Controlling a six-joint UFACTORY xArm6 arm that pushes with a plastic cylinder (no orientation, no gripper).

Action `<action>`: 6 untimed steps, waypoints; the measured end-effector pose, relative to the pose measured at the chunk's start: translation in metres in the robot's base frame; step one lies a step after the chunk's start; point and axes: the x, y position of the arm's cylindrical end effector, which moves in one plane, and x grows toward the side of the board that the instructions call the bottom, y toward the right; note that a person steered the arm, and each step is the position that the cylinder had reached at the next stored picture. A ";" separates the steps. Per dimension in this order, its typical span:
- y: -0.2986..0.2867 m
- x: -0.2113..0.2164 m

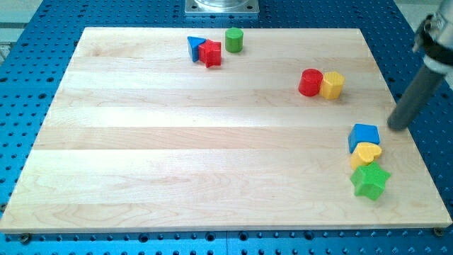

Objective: Place yellow hexagon and red circle diagonal to each other

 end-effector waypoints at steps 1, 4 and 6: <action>-0.002 -0.066; -0.102 -0.103; -0.081 -0.029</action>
